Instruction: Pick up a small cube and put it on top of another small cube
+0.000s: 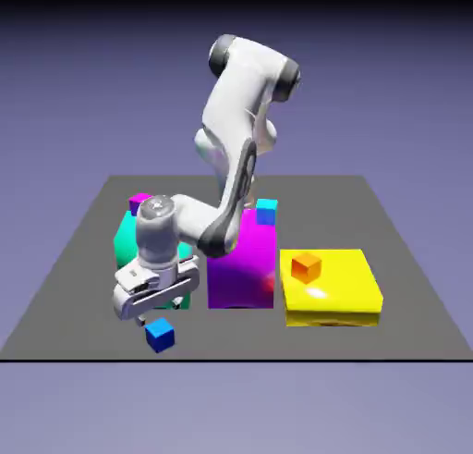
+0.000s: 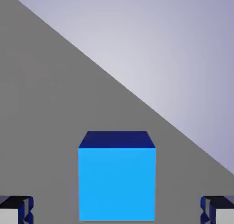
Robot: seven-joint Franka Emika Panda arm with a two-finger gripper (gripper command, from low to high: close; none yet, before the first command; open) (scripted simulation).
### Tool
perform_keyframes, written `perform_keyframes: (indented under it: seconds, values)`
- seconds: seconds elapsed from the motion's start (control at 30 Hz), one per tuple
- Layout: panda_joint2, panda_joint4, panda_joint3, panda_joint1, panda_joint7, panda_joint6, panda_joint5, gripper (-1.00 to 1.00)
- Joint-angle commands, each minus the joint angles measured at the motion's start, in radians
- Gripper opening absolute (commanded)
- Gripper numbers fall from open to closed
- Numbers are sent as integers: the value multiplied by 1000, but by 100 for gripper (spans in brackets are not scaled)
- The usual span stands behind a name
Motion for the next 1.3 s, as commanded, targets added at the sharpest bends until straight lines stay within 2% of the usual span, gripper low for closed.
perform_keyframes:
  seconds: [0.0, 0.03, 0.07, 0.23, 0.97, 1.0, 1.17, 1.2, 1.27]
  values:
    - [36, 8, 36, -30, -20, 29, 31, 0]
    - [40, 9, 40, -33, -22, 32, 34, 0]
    - [40, 9, 40, -33, -22, 32, 34, -100]
    - [-105, -24, -104, 86, 59, -83, -90, -100]
    - [-897, -403, 642, 126, 765, -353, -605, -100]
    - [-897, -403, 642, 126, 765, -353, -605, -100]
    - [-754, -475, 636, 117, 782, -138, -629, -100]
    - [-754, -475, 636, 117, 782, -138, -629, 100]
    - [-783, -460, 637, 119, 779, -182, -624, 100]
